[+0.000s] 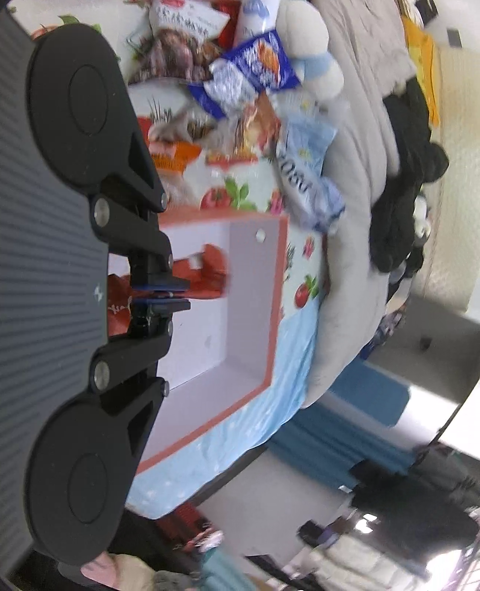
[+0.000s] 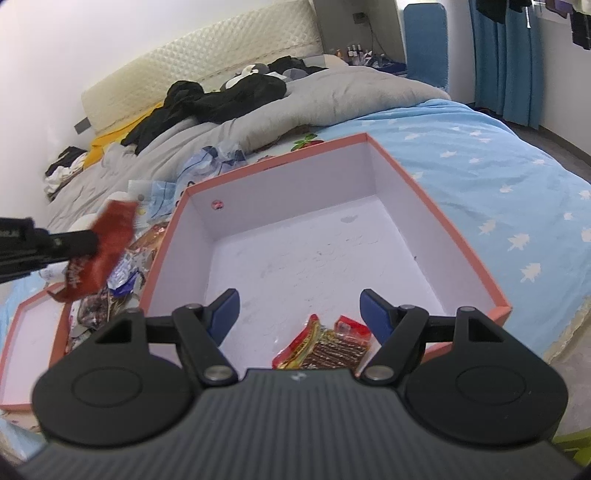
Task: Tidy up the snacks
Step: 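Carry the red sausage into the pink box and open the left tool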
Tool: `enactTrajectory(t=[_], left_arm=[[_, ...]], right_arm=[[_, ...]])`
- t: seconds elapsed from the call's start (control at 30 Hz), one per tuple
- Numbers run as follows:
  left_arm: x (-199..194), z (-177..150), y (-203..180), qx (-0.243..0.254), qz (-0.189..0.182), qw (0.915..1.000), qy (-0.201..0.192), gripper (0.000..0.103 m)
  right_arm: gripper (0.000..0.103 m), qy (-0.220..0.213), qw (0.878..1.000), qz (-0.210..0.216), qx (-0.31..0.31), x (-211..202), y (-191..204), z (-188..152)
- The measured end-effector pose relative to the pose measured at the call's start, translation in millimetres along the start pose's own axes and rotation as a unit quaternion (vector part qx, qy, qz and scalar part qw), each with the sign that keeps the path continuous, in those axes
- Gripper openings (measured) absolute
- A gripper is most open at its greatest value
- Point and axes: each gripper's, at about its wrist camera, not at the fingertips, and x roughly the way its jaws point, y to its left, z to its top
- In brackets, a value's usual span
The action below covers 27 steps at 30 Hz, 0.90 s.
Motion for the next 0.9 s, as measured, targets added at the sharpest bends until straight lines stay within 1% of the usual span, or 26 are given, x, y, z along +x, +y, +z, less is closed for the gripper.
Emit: enactTrajectory(t=[0.13, 0.23, 0.3, 0.33, 0.37, 0.43, 0.6, 0.7, 0.9], left_arm=[[24, -10, -10, 0.006, -0.006, 0.9995, 0.029, 0.004], [34, -16, -11, 0.014, -0.003, 0.9988, 0.047, 0.006], [39, -19, -6, 0.013, -0.001, 0.9985, 0.053, 0.01], [37, -20, -5, 0.013, 0.001, 0.9986, 0.052, 0.015], [35, -20, -3, 0.013, 0.001, 0.9987, 0.049, 0.021], [25, -18, -3, 0.015, 0.005, 0.9992, 0.036, 0.027], [-8, -11, -1, 0.022, 0.015, 0.9996, 0.005, 0.03], [-28, -9, 1, 0.029, 0.023, 0.9992, -0.014, 0.032], [-63, -11, 13, 0.016, 0.04, 0.9983, -0.04, 0.033]], right_arm=[[0.074, 0.002, 1.0, -0.007, 0.005, 1, -7, -2], [0.074, 0.007, 1.0, -0.007, 0.01, 3, -11, -5], [0.074, 0.009, 1.0, -0.006, 0.013, 4, -13, -6], [0.074, 0.008, 1.0, -0.005, 0.014, 4, -13, -5], [0.074, 0.007, 1.0, -0.004, 0.015, 3, -13, -5], [0.074, 0.002, 1.0, -0.001, 0.015, 1, -12, -3], [0.074, -0.022, 1.0, 0.013, 0.007, -13, -3, 5], [0.074, -0.036, 0.999, 0.028, -0.002, -22, 8, 9], [0.074, -0.063, 0.996, 0.06, -0.027, -41, 35, 13]])
